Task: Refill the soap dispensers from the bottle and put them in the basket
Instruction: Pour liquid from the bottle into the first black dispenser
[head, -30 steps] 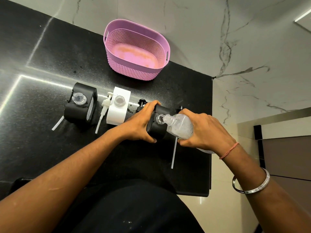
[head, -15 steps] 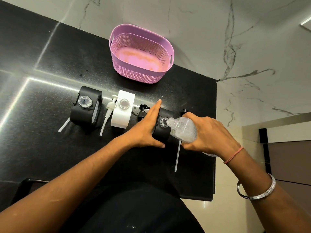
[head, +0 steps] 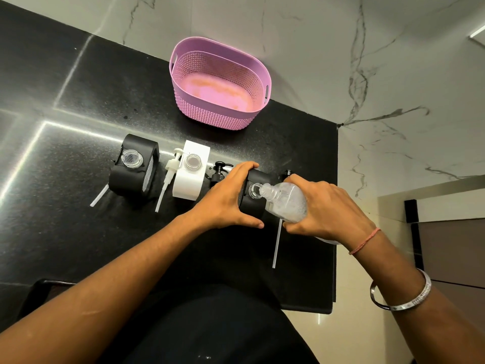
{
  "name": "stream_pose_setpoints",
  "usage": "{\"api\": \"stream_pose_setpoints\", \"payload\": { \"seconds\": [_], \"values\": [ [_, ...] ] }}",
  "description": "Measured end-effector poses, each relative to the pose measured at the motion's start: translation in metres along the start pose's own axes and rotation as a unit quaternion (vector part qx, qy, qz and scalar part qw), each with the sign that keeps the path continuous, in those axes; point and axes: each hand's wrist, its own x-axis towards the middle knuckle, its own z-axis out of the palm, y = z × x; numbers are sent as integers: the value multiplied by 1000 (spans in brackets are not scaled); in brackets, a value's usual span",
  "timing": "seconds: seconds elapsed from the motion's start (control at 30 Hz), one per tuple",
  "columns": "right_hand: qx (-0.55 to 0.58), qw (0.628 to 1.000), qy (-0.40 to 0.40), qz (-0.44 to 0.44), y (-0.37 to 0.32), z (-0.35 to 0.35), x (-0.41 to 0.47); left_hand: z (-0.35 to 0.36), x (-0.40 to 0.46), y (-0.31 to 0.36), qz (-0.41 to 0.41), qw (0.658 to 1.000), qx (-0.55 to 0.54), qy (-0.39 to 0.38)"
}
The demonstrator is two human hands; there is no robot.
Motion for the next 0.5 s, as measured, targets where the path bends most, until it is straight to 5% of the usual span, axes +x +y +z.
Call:
{"api": "stream_pose_setpoints", "payload": {
  "seconds": [0.5],
  "values": [
    [1,1000,-8,9,-2,0,1,-4,4,-3,2,999,-12,-29]
  ]
}}
